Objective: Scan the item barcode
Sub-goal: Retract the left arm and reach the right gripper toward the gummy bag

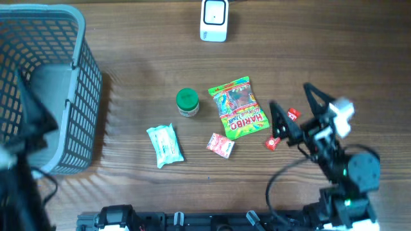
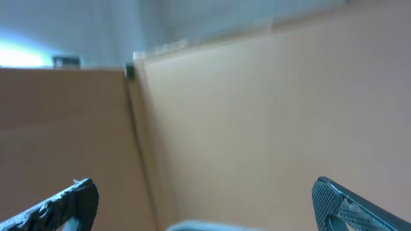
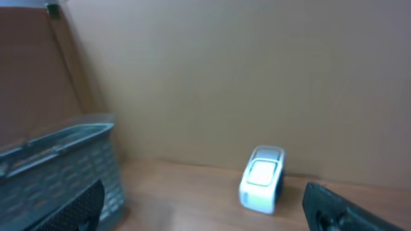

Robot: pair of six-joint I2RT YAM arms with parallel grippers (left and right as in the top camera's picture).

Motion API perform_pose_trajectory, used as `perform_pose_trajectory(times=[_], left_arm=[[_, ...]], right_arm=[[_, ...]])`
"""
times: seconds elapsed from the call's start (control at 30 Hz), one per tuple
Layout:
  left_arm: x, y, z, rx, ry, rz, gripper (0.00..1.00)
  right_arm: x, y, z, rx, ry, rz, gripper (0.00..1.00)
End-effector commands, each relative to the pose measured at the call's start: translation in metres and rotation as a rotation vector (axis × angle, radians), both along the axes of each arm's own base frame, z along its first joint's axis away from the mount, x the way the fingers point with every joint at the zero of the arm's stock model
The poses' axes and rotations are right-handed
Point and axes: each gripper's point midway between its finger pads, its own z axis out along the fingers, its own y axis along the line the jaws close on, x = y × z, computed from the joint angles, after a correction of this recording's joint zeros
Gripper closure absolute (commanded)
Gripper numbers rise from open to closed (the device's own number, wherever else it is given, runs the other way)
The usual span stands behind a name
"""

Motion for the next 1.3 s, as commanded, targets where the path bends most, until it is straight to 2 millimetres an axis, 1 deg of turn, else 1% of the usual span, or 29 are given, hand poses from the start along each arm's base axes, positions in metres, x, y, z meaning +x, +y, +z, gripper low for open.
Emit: perform_pose_trajectory(times=[0.0, 0.03, 0.07, 0.1, 0.13, 0.17, 0.2, 0.23, 0.3, 0.37, 0.43, 0.47, 0.5, 0.57, 0.6, 0.63, 0.7, 0.73, 0.8, 0.87, 0.9, 0.93, 0.97, 1.0, 1.03, 1.07, 1.1, 1.17, 1.27], left_arm=[[-0.022, -0.016, 0.009, -0.111, -0.099, -0.143, 0.0], [-0.035, -0.017, 0.012, -0.134, -0.135, -0.157, 0.0], [-0.056, -0.018, 0.017, -0.148, -0.185, -0.17, 0.0], [-0.069, -0.019, 0.018, -0.146, -0.209, -0.172, 0.0], [-0.088, -0.02, 0.018, -0.141, -0.24, -0.175, 0.0], [-0.1, -0.021, 0.017, -0.139, -0.258, -0.176, 0.0], [-0.11, -0.022, 0.016, -0.137, -0.272, -0.177, 0.0], [-0.118, -0.022, 0.014, -0.135, -0.281, -0.178, 0.0], [-0.122, -0.023, 0.013, -0.134, -0.286, -0.179, 0.0], [-0.121, -0.023, 0.009, -0.134, -0.283, -0.18, 0.0], [-0.125, -0.026, -0.005, -0.123, -0.302, -0.197, 0.0], [-0.127, -0.026, -0.011, -0.121, -0.315, -0.198, 0.0], [-0.131, -0.026, -0.023, -0.117, -0.336, -0.199, 0.0], [-0.127, -0.026, -0.043, -0.117, -0.338, -0.199, 0.0], [-0.122, -0.026, -0.051, -0.119, -0.328, -0.199, 0.0], [-0.117, -0.026, -0.057, -0.121, -0.316, -0.199, 0.0], [-0.109, -0.031, -0.063, -0.135, -0.297, -0.24, 0.0], [-0.11, -0.031, -0.063, -0.157, -0.308, -0.254, 0.0], [-0.123, -0.037, -0.062, -0.136, -0.335, -0.284, 0.0], [-0.122, -0.038, -0.063, -0.134, -0.332, -0.291, 0.0], [-0.121, -0.038, -0.063, -0.135, -0.33, -0.295, 0.0], [-0.12, -0.04, -0.063, -0.151, -0.332, -0.316, 0.0], [-0.12, -0.04, -0.063, -0.17, -0.336, -0.327, 0.0], [-0.12, -0.041, -0.063, -0.176, -0.337, -0.337, 0.0], [-0.12, -0.041, -0.063, -0.185, -0.339, -0.343, 0.0], [-0.12, -0.041, -0.063, -0.185, -0.339, -0.343, 0.0], [-0.12, -0.041, -0.063, -0.185, -0.339, -0.343, 0.0], [-0.12, -0.041, -0.063, -0.186, -0.338, -0.344, 0.0], [-0.119, -0.042, -0.065, -0.194, -0.329, -0.374, 0.0]], right_arm=[[0.038, 0.049, 0.016, -0.018, 0.245, 0.271, 0.0], [0.053, 0.061, 0.009, -0.023, 0.363, 0.329, 0.0], [0.066, 0.07, -0.002, -0.027, 0.489, 0.382, 0.0], [0.073, 0.076, -0.013, -0.019, 0.576, 0.417, 0.0], [0.086, 0.083, -0.028, -0.002, 0.663, 0.449, 0.0], [0.093, 0.087, -0.039, 0.028, 0.719, 0.465, 0.0], [0.098, 0.092, -0.064, 0.122, 0.878, 0.474, 0.0], [0.101, 0.095, -0.078, 0.172, 0.964, 0.48, 0.0], [0.098, 0.112, -0.08, 0.195, 0.941, 0.665, 0.0], [0.105, 0.11, -0.087, 0.189, 0.95, 0.615, 0.0], [0.107, 0.107, -0.094, 0.169, 0.98, 0.524, 0.0], [0.108, 0.105, -0.103, 0.149, 1.014, 0.443, 0.0], [0.108, 0.101, -0.115, 0.106, 1.049, 0.334, 0.0], [0.103, 0.098, -0.135, -0.013, 1.103, 0.148, 0.0], [0.098, 0.101, -0.139, -0.09, 1.108, 0.07, 0.01], [0.093, 0.107, -0.136, -0.144, 1.103, -0.001, 0.0], [0.082, 0.117, -0.127, -0.159, 1.116, -0.138, 0.0], [0.076, 0.123, -0.126, -0.151, 1.128, -0.157, 0.0], [0.065, 0.133, -0.128, -0.13, 1.158, -0.17, 0.0], [0.054, 0.135, -0.133, -0.101, 1.227, -0.18, 0.0], [0.05, 0.137, -0.135, -0.096, 1.253, -0.165, 0.0], [0.043, 0.144, -0.134, -0.087, 1.285, -0.115, 0.0], [0.041, 0.146, -0.134, -0.072, 1.299, -0.107, 0.0], [0.042, 0.146, -0.133, -0.033, 1.318, -0.129, 0.0], [0.044, 0.151, -0.13, 0.045, 1.346, -0.146, 0.0], [0.05, 0.157, -0.124, 0.09, 1.328, -0.126, 0.0], [0.047, 0.158, -0.124, 0.196, 1.402, -0.182, 0.0], [0.038, 0.151, -0.133, 0.359, 1.544, -0.329, 0.0], [0.035, 0.152, -0.138, 0.526, 1.652, -0.444, 0.01]])
